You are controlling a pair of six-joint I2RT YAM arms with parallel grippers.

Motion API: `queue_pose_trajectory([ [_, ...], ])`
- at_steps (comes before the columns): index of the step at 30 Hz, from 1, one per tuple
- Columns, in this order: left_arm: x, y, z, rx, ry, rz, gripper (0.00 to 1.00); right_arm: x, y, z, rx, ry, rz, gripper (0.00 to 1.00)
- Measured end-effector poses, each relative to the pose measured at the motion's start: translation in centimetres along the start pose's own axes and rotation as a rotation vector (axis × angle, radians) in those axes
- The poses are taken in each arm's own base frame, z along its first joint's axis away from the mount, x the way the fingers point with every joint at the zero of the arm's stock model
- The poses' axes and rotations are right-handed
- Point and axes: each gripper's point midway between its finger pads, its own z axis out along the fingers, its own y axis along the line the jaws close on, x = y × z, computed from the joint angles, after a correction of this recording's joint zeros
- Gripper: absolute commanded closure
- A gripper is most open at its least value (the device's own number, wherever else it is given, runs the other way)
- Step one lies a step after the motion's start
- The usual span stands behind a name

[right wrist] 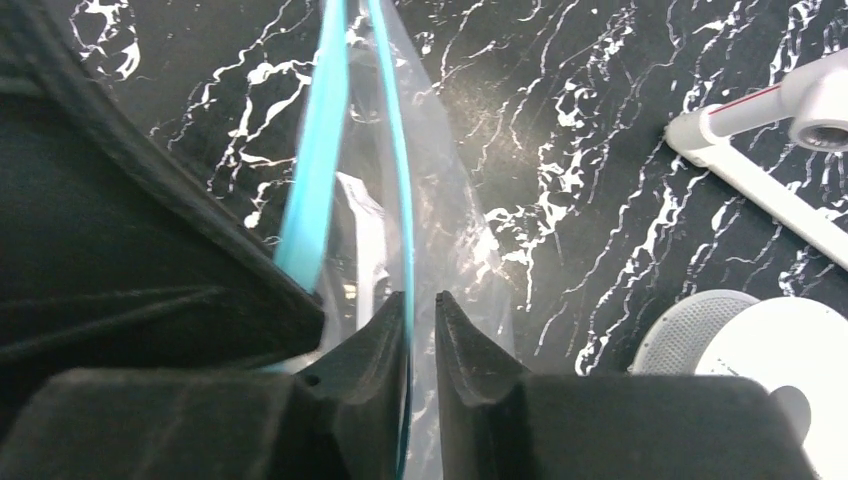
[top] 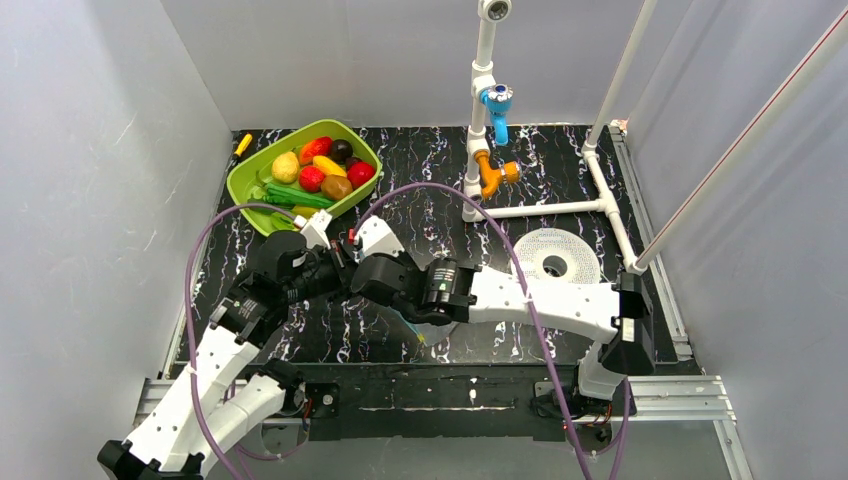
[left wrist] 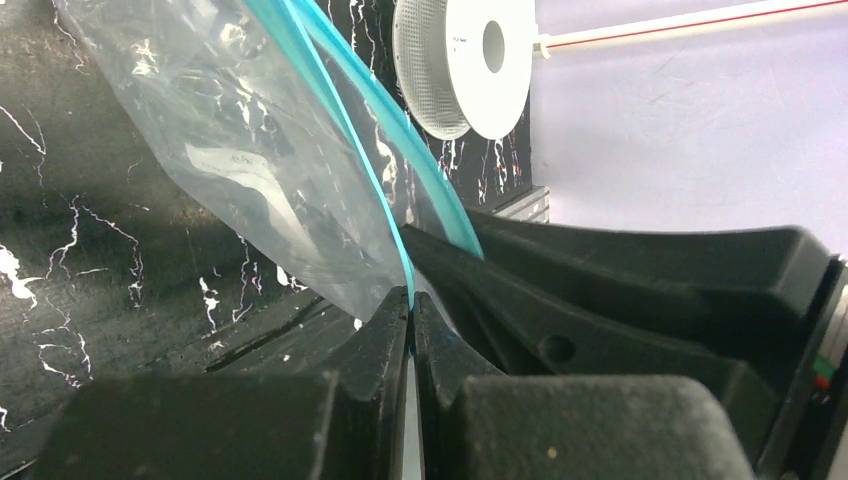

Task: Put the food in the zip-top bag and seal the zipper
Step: Unzip the zipper food storage bag at the center of the board.

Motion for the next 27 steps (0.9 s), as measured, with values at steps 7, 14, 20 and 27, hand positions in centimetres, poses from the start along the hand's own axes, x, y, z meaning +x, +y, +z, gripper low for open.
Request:
queue_pose_trajectory([
  [7,0.1,-0.4,0.3,0.003,0.036,-0.007,1.00,-0.3,0.4,0.6,0.026,-0.017,-0.004,0.99],
  [14,-0.2,-1.3,0.1,0.003,0.069,0.042,1.00,-0.1,-3.0,0.6,0.199,-0.069,0.072,0.99],
  [20,-0.3,-1.1,0.0,-0.034,0.119,0.132,1.00,0.8,-7.8,-0.3,0.315,-0.092,0.105,0.99],
  [27,0.6,-0.4,1.4,-0.035,0.194,0.113,1.00,1.5,-10.3,-2.0,0.261,-0.150,0.117,0.99],
])
